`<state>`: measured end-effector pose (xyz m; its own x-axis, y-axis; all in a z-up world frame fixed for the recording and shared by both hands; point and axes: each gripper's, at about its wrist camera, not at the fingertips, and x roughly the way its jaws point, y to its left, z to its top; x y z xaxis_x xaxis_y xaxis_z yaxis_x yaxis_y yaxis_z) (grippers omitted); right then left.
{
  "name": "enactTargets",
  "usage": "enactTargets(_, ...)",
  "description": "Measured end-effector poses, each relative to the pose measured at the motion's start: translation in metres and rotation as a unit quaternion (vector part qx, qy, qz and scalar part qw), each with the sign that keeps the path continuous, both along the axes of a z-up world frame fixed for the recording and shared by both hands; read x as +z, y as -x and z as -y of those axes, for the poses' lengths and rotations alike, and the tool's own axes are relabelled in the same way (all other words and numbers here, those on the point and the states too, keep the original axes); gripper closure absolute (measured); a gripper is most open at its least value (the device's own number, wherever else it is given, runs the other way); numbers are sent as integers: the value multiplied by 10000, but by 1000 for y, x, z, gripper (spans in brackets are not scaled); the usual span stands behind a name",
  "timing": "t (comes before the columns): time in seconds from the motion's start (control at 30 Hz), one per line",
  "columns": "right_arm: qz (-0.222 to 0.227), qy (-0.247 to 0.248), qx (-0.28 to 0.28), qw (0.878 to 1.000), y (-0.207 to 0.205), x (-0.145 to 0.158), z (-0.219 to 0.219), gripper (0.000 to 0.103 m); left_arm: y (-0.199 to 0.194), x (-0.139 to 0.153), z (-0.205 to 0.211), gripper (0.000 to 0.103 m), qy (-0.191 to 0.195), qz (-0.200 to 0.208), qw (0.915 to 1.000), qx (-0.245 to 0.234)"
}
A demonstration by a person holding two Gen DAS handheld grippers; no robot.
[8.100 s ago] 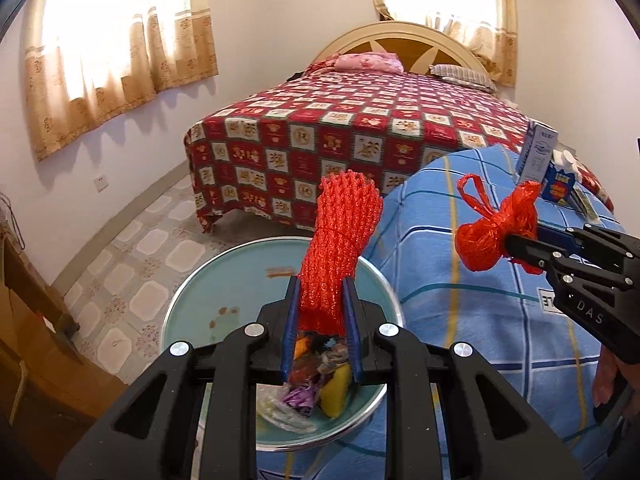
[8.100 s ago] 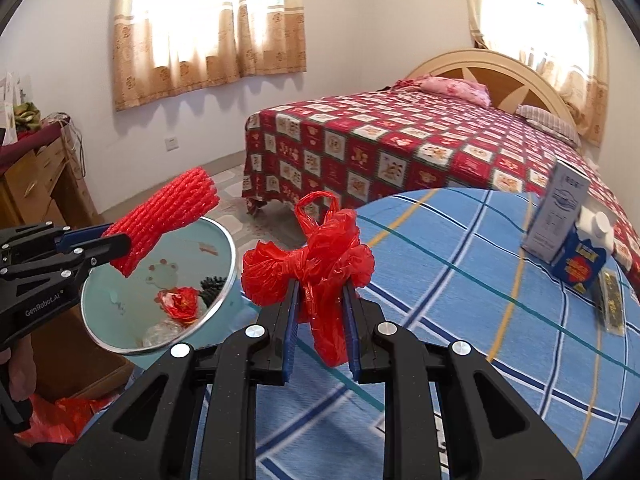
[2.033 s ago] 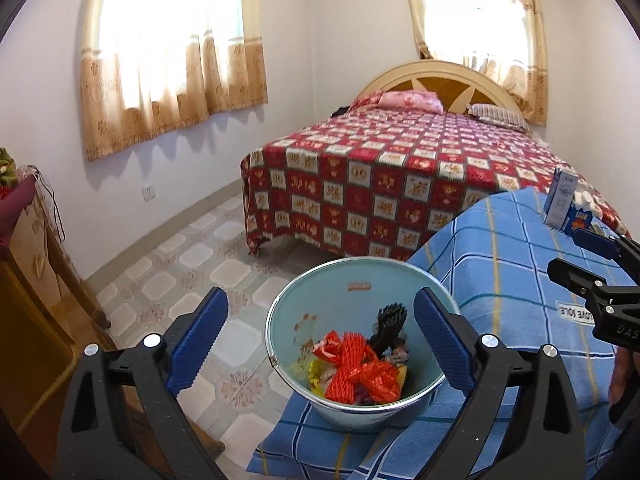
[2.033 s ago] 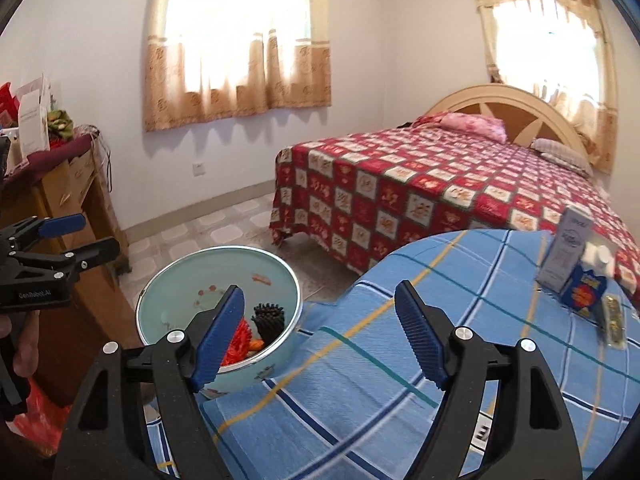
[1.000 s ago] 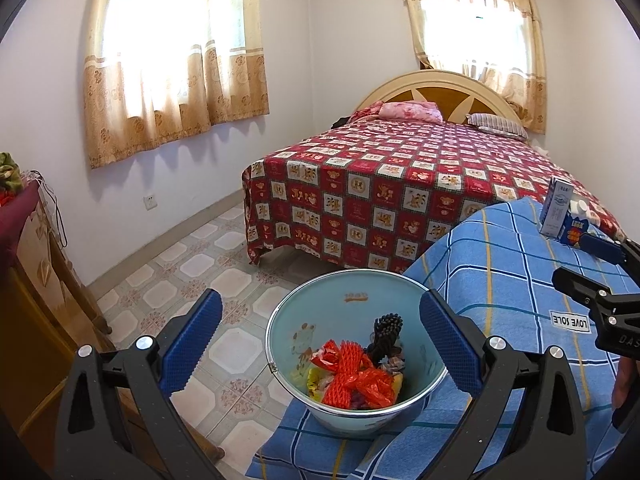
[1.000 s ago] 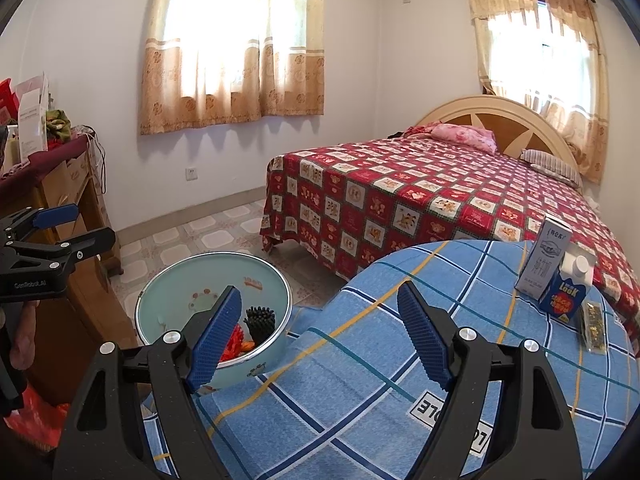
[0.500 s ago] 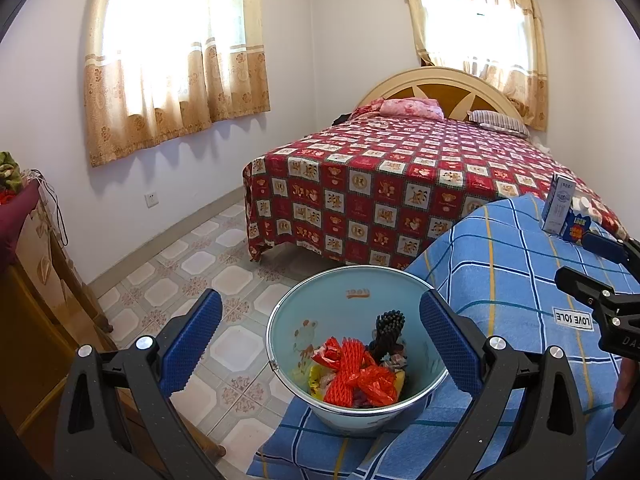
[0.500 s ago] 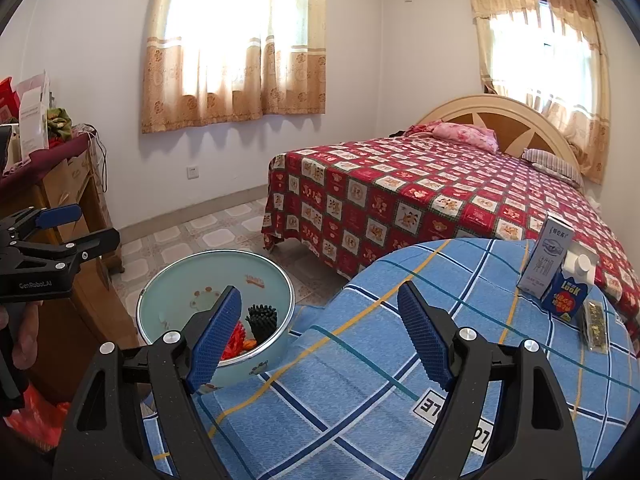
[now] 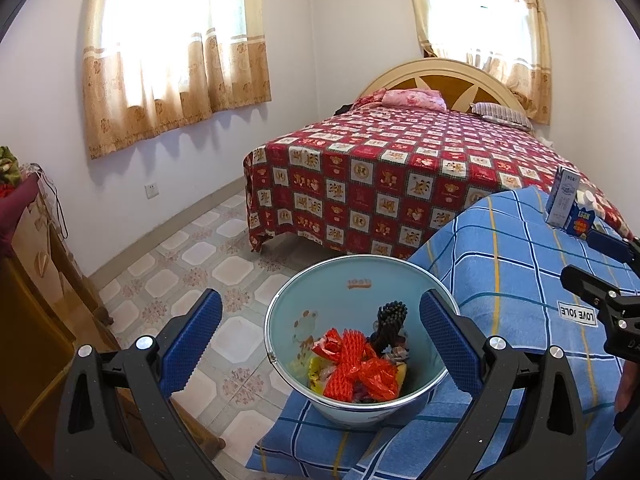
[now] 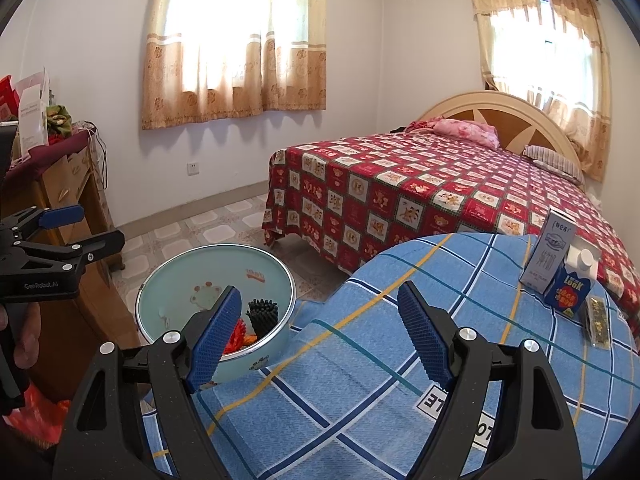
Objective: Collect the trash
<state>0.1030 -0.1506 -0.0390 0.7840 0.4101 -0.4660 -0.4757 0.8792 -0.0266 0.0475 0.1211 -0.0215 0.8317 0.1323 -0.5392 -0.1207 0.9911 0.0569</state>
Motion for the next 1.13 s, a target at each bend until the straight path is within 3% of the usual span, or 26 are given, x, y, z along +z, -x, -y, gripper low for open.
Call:
enactTargets(0.3, 7, 0, -4, 10000, 0, 0, -1, 22, -6, -7, 1, 6, 39, -221, 9997, 16)
enactTargets(1.13, 15, 10, -74, 10000, -1, 2, -1, 20, -5, -8, 4, 6, -43, -211, 9998, 16)
